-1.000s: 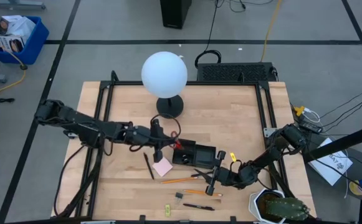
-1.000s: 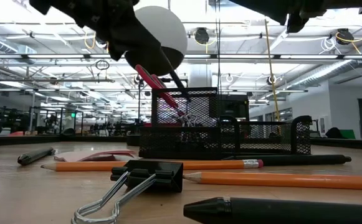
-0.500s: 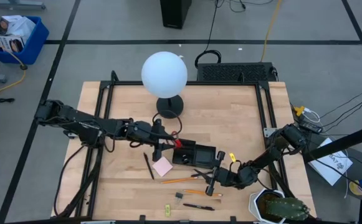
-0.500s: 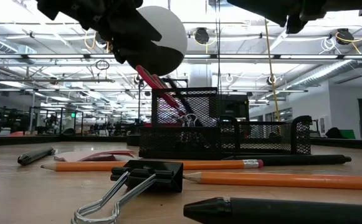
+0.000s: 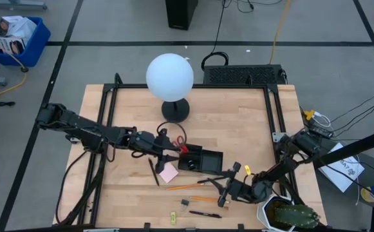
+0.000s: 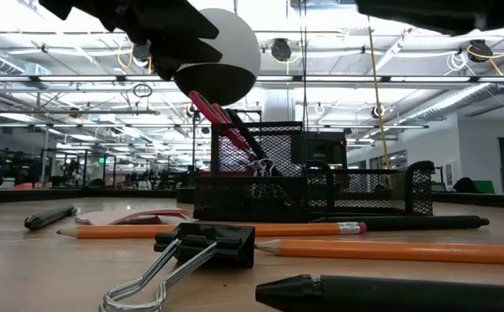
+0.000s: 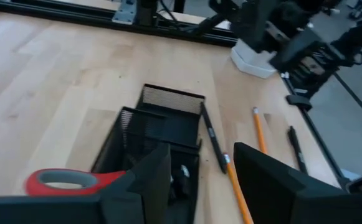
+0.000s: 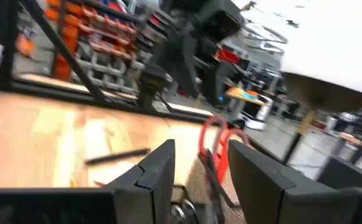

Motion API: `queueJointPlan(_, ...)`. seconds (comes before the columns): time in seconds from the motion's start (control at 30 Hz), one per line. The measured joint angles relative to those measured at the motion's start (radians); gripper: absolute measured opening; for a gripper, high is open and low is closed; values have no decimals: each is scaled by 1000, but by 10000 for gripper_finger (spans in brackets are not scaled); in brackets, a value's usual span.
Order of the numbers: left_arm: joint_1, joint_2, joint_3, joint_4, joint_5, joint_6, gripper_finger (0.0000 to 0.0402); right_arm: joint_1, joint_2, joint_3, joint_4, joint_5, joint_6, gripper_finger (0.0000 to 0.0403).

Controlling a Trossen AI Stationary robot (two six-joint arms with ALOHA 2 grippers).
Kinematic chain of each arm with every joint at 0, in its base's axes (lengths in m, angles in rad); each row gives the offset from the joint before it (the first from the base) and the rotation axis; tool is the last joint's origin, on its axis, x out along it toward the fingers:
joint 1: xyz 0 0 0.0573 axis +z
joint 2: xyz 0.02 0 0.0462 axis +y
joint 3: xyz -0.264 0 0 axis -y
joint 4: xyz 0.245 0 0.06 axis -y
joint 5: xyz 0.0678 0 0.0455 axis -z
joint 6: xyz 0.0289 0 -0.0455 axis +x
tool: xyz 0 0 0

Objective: Pick and place office supplies into organizer
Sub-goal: Put the black pen into the desk organizer

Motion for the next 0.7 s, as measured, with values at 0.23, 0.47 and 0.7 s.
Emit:
queueJointPlan(0.23,-39,0,0,1,-2,1,167,22,-29,-114,1,-35,196,136)
queueJointPlan(0.47,-54,0,0,2,-2,0,162,2,-159,-374,-35,-230,538,121)
queueJointPlan(0.7,-75,0,0,5,-1,0,162,-3,-319,-518,-278,-351,756,114)
